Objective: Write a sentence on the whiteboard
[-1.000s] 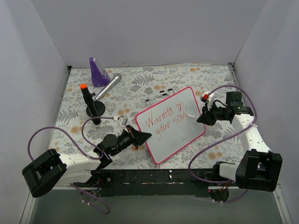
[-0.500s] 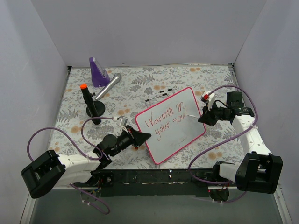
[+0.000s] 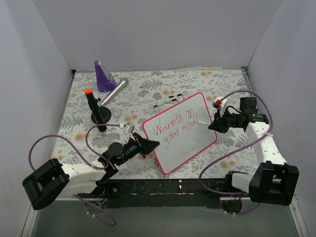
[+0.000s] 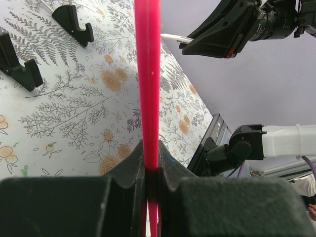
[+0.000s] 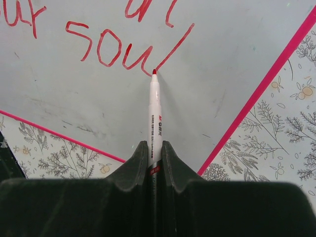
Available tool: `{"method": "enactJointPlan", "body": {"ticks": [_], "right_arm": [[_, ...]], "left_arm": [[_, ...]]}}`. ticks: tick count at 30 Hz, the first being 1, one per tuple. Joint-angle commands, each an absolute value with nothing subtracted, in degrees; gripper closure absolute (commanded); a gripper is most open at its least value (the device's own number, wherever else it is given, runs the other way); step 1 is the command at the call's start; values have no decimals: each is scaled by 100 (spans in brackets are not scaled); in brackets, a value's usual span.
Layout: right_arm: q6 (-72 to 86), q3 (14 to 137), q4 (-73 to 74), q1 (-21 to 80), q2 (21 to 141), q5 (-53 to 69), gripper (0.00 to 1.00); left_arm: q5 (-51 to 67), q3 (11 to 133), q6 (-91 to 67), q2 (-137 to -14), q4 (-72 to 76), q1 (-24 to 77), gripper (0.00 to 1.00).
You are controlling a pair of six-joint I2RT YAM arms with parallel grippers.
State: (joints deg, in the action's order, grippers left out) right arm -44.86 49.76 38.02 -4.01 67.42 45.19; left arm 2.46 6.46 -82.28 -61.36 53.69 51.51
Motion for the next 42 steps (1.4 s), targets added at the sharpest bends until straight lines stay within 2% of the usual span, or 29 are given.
{"method": "enactJointPlan", "body": {"ticks": [1, 42], "right_arm": [[-4430, 5098, 3709, -413, 6811, 4676, 99], [-4561, 4764, 3744, -404, 6908, 4474, 99]], "left_arm": [[387, 712, -8121, -6065, 5783, 5142, 100], [466, 817, -8068, -6108, 5739, 5142, 100]]}}
